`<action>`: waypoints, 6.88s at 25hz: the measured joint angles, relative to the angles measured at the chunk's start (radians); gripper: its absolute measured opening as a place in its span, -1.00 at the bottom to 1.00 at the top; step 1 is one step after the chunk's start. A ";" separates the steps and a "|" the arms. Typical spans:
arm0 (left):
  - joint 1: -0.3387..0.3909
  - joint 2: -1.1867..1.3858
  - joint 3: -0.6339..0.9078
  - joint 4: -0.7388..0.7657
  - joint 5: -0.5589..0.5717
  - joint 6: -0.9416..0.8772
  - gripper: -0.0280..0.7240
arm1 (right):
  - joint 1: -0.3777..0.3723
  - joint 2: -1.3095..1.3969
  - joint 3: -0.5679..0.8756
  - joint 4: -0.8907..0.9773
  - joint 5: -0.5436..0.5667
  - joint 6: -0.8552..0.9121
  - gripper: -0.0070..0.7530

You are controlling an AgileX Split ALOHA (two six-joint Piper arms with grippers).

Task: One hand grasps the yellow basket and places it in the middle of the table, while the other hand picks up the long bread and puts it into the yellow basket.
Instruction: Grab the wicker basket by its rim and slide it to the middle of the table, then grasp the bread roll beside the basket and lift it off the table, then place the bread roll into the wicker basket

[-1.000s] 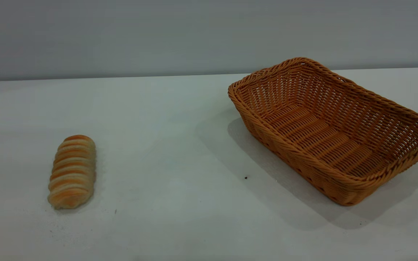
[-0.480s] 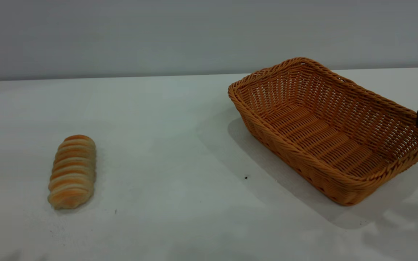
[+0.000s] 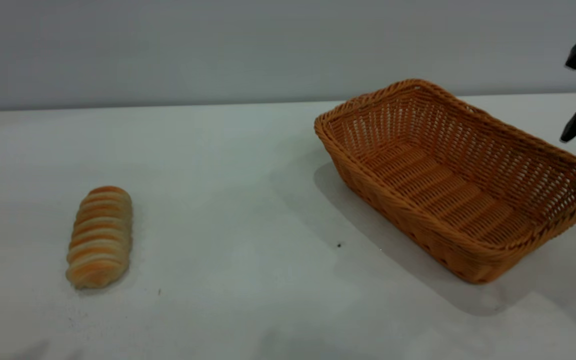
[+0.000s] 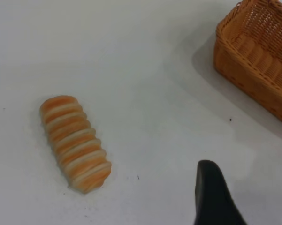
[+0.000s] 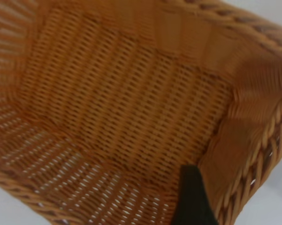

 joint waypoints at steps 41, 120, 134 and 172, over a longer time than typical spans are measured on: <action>0.000 0.000 0.000 -0.009 0.005 0.004 0.20 | 0.004 0.395 -0.213 0.062 -0.026 -0.214 -0.74; 0.000 1.332 -0.370 -0.036 -0.496 -0.019 0.18 | 0.228 0.123 -0.331 0.305 -0.004 -0.914 0.41; 0.000 1.335 -0.379 -0.021 -0.516 0.064 -0.78 | 0.228 0.123 -0.331 0.305 0.002 -0.935 0.41; -0.468 1.113 -0.402 0.103 -0.573 0.093 -0.27 | 0.228 -0.007 -0.331 0.305 0.002 -0.989 0.41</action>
